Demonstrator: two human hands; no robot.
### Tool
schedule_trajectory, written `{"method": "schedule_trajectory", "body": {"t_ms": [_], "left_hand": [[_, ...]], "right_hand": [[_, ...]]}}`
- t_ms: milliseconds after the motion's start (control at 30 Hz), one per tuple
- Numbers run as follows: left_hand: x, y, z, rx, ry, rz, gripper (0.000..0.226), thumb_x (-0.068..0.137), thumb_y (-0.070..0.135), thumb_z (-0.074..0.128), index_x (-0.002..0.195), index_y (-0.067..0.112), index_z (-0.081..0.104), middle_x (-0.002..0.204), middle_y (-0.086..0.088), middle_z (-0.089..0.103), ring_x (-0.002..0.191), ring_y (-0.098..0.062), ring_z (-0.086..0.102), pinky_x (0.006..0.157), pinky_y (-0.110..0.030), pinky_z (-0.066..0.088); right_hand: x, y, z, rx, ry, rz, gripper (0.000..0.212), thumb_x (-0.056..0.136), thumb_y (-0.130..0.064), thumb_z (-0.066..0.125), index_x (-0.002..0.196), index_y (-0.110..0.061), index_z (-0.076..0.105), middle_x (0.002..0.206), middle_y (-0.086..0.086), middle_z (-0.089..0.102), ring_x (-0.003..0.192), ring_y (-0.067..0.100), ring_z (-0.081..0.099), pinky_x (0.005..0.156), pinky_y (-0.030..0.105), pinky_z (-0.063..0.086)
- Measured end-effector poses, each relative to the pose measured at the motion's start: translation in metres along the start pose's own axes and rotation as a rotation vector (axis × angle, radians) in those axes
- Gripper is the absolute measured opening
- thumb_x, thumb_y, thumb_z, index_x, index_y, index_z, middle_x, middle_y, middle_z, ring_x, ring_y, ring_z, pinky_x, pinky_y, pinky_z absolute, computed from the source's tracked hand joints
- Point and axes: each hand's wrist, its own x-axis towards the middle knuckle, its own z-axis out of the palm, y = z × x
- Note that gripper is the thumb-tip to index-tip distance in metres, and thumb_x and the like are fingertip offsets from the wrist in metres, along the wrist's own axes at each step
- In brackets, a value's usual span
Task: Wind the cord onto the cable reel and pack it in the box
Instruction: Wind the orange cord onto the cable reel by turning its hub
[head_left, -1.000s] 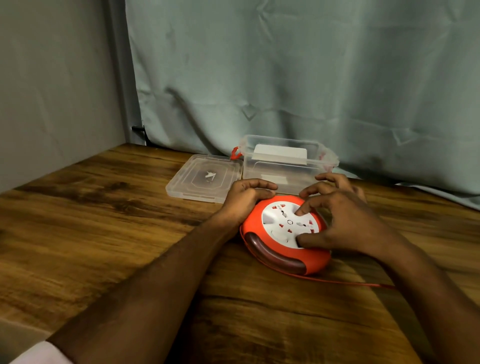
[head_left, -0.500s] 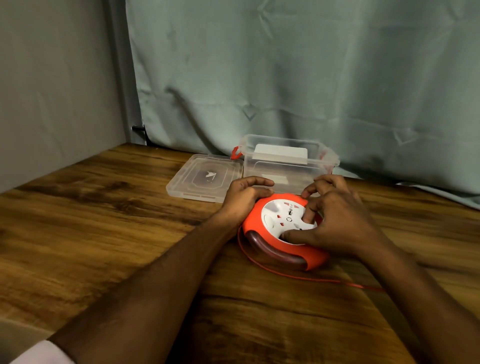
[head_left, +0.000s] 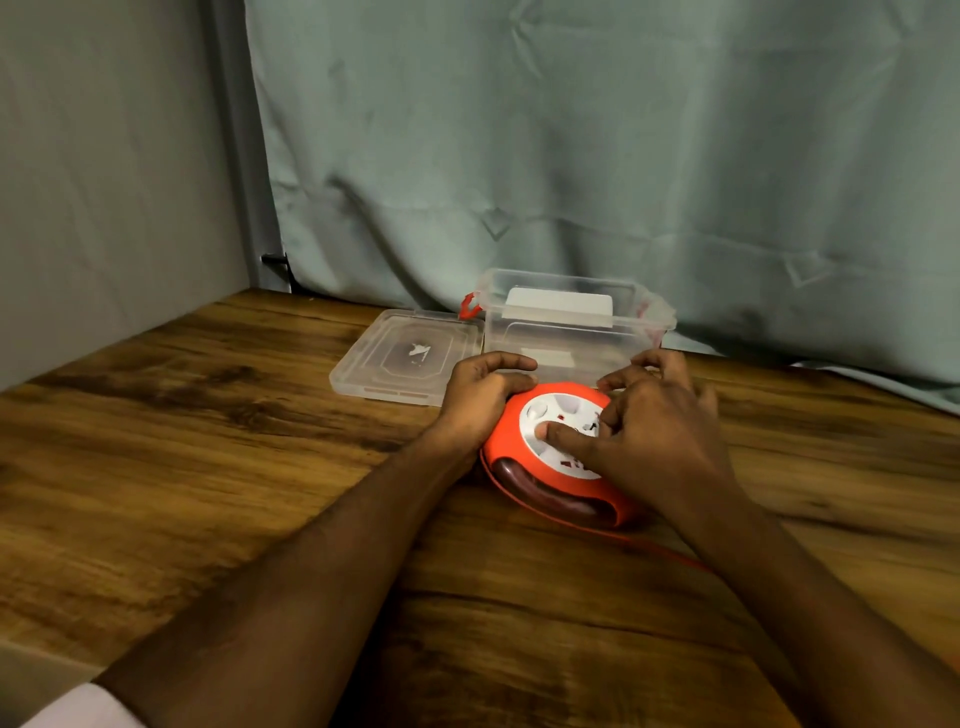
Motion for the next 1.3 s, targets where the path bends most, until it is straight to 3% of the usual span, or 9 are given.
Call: {"method": "schedule_trajectory", "body": {"t_ms": [200, 300, 367, 533, 700, 800, 967, 1100, 1300], "left_hand": [[0.002, -0.002, 0.000, 0.004, 0.021, 0.012, 0.021, 0.086, 0.000, 0.065, 0.105, 0.004, 0.074, 0.089, -0.016, 0.075, 0.075, -0.029, 0.072, 0.072, -0.039, 0.061], [0.003, -0.002, 0.000, -0.040, 0.024, 0.003, 0.023, 0.085, -0.004, 0.064, 0.105, -0.001, 0.073, 0.091, -0.019, 0.074, 0.078, -0.030, 0.069, 0.075, -0.038, 0.060], [0.003, -0.001, 0.000, -0.059, -0.001, -0.006, 0.022, 0.084, -0.004, 0.064, 0.105, -0.001, 0.074, 0.091, -0.020, 0.074, 0.079, -0.030, 0.069, 0.076, -0.038, 0.059], [-0.001, 0.003, -0.001, -0.030, -0.074, -0.023, 0.021, 0.087, -0.002, 0.065, 0.105, 0.002, 0.075, 0.098, -0.026, 0.074, 0.077, -0.030, 0.070, 0.071, -0.036, 0.060], [-0.003, 0.005, -0.001, -0.044, -0.107, -0.033, 0.020, 0.087, -0.002, 0.064, 0.103, 0.004, 0.075, 0.090, -0.022, 0.074, 0.072, -0.027, 0.070, 0.068, -0.034, 0.060], [-0.002, 0.004, 0.000, -0.044, -0.105, -0.041, 0.019, 0.086, -0.002, 0.065, 0.098, 0.006, 0.077, 0.088, -0.018, 0.076, 0.071, -0.026, 0.072, 0.068, -0.033, 0.061], [0.000, 0.003, 0.000, -0.036, -0.086, -0.035, 0.020, 0.085, -0.001, 0.067, 0.100, 0.006, 0.076, 0.082, -0.015, 0.076, 0.068, -0.024, 0.072, 0.065, -0.032, 0.059], [-0.002, 0.004, 0.001, -0.038, -0.081, -0.034, 0.019, 0.085, -0.002, 0.067, 0.098, 0.006, 0.077, 0.082, -0.014, 0.076, 0.068, -0.024, 0.072, 0.065, -0.032, 0.060], [-0.003, 0.005, 0.002, -0.065, -0.086, -0.028, 0.017, 0.083, -0.005, 0.066, 0.090, 0.006, 0.076, 0.076, -0.013, 0.074, 0.064, -0.023, 0.070, 0.062, -0.029, 0.059]], "right_hand": [[-0.004, -0.012, 0.009, -0.103, 0.069, 0.012, 0.071, 0.081, -0.083, 0.053, 0.098, -0.021, 0.081, 0.139, -0.006, 0.063, 0.146, 0.018, 0.028, 0.110, 0.048, 0.033], [-0.004, -0.011, 0.000, -0.001, 0.107, -0.083, 0.041, 0.084, -0.067, 0.065, 0.085, -0.027, 0.077, 0.141, -0.007, 0.059, 0.141, 0.017, 0.031, 0.108, 0.044, 0.035], [-0.001, -0.001, -0.007, 0.097, 0.019, -0.166, 0.019, 0.084, -0.051, 0.071, 0.093, -0.036, 0.065, 0.140, -0.009, 0.053, 0.137, 0.019, 0.035, 0.107, 0.042, 0.037], [0.004, 0.019, -0.017, 0.320, -0.213, -0.246, 0.055, 0.063, -0.045, 0.067, 0.114, -0.055, 0.051, 0.132, -0.012, 0.046, 0.125, 0.029, 0.049, 0.095, 0.049, 0.057], [0.009, 0.036, -0.020, 0.305, -0.274, -0.283, 0.078, 0.051, -0.058, 0.071, 0.125, -0.055, 0.045, 0.130, -0.018, 0.054, 0.132, 0.017, 0.043, 0.104, 0.043, 0.051], [0.010, 0.042, -0.019, 0.303, -0.288, -0.285, 0.081, 0.053, -0.062, 0.074, 0.127, -0.055, 0.045, 0.131, -0.016, 0.057, 0.129, 0.011, 0.046, 0.099, 0.030, 0.051], [0.010, 0.039, -0.019, 0.399, -0.264, -0.258, 0.073, 0.048, -0.060, 0.082, 0.110, -0.056, 0.045, 0.124, -0.012, 0.063, 0.119, 0.008, 0.060, 0.092, 0.033, 0.060], [0.007, 0.038, -0.020, 0.429, -0.246, -0.247, 0.070, 0.053, -0.048, 0.094, 0.104, -0.046, 0.046, 0.107, -0.016, 0.071, 0.107, 0.001, 0.065, 0.085, 0.023, 0.055], [0.004, 0.028, -0.017, 0.373, -0.207, -0.220, 0.071, 0.051, -0.059, 0.093, 0.101, -0.046, 0.044, 0.080, -0.010, 0.071, 0.071, 0.010, 0.067, 0.058, 0.037, 0.057]]}}
